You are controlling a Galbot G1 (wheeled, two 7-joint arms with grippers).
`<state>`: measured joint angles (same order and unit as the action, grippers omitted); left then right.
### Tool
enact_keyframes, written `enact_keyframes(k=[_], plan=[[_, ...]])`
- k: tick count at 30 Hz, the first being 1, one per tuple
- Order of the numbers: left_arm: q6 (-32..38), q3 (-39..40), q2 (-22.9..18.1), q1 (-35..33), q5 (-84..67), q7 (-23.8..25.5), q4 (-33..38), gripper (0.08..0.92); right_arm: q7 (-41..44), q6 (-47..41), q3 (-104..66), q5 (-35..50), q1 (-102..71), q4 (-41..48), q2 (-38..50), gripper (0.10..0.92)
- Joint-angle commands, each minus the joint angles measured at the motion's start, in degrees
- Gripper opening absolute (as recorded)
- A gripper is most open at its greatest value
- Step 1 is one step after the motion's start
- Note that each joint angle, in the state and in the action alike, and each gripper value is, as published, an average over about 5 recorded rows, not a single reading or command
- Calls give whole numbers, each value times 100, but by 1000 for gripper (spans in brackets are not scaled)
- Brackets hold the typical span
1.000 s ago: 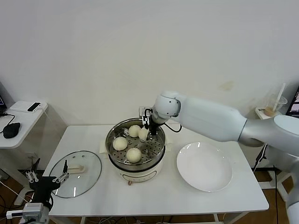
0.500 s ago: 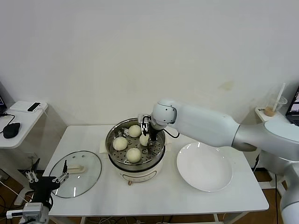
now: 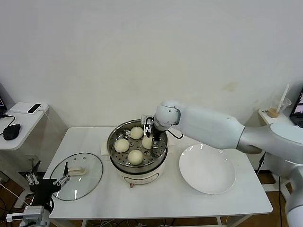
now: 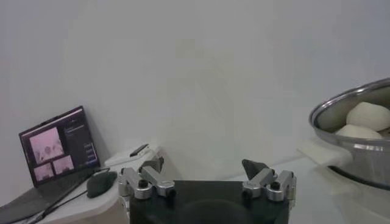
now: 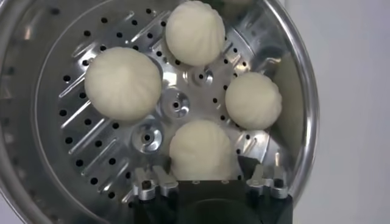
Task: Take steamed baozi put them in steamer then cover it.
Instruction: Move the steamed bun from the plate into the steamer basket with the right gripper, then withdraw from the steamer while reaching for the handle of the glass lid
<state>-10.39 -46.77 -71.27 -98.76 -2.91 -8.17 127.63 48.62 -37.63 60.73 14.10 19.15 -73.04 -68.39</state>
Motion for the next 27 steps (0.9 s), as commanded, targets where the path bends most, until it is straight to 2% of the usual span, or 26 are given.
enact_keyframes(k=[1,4,9,16,21,27], plan=[[-10,25,41,22,7,9,-22,823,-48,101,-291,69,131,-567,474,821],[-14,33,47,51,4,9,-41,823,-439,144,-558,215,67,-1028,846,823],[-15,97,18,74,20,15,-48,823,-1663,433,-1134,392,-531,-1734,1516,823],[12,193,-4,150,36,-11,-34,823,-3417,1391,-2965,364,-2697,-2443,2069,823],[89,271,-4,159,92,58,-79,823,-3966,2262,-4729,-101,-4709,-2855,2150,823],[202,379,69,144,766,242,-405,823,-4118,3244,-6931,-522,-7043,-3222,1804,823]])
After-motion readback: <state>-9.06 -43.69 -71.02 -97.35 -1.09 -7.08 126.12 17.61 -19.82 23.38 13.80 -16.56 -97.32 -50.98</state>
